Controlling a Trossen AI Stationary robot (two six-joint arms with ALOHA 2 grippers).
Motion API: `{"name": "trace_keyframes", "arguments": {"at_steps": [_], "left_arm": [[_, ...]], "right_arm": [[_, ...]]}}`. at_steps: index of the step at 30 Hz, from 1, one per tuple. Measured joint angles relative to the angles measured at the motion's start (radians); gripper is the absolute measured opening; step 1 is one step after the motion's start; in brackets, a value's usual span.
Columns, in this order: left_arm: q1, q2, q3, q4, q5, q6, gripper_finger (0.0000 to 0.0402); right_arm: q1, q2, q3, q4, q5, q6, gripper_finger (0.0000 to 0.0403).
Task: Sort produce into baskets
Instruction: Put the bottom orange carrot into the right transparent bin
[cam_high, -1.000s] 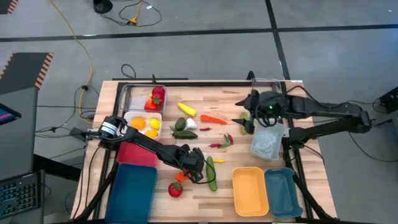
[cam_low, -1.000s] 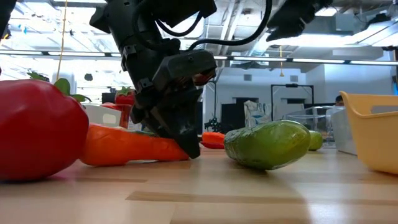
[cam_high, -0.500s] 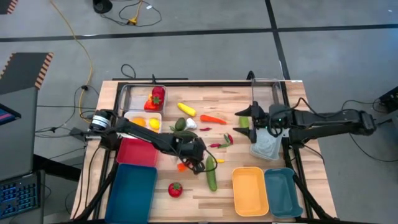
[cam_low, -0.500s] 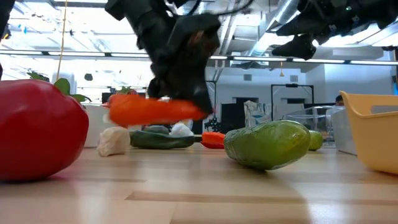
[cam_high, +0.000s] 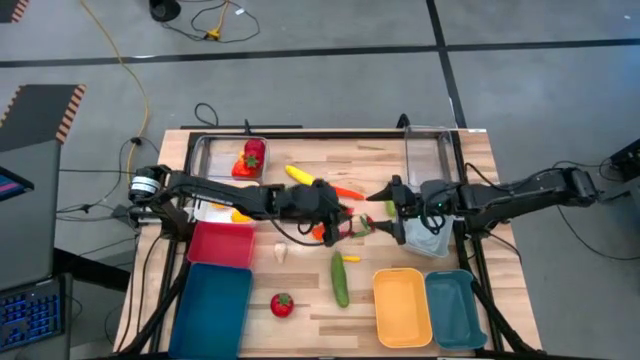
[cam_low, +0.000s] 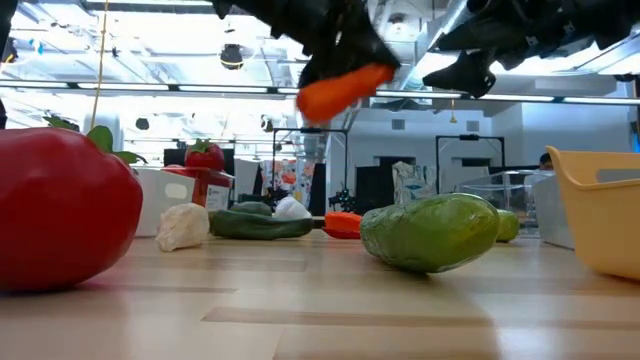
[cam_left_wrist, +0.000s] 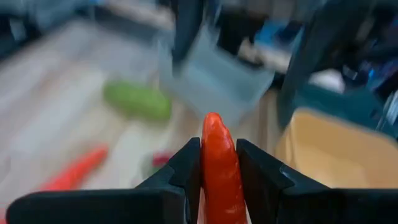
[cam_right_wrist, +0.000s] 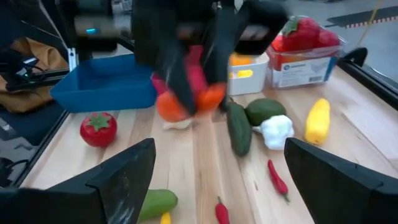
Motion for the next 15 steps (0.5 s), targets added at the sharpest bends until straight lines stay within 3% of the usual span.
{"name": "trace_keyframes", "arguments": {"at_steps": [7,15], "left_arm": [[0.004,-0.009,0.001,0.252,-0.004,0.142,0.008],[0.005,-0.006,0.001,0.34,-0.023,0.163,0.008]], "right_arm": [[0.006,0.097,0.0,0.181,0.0,0.0,0.0382],[0.006,0.231,0.0,0.454,-0.001,-0.001,0.0382]]}}
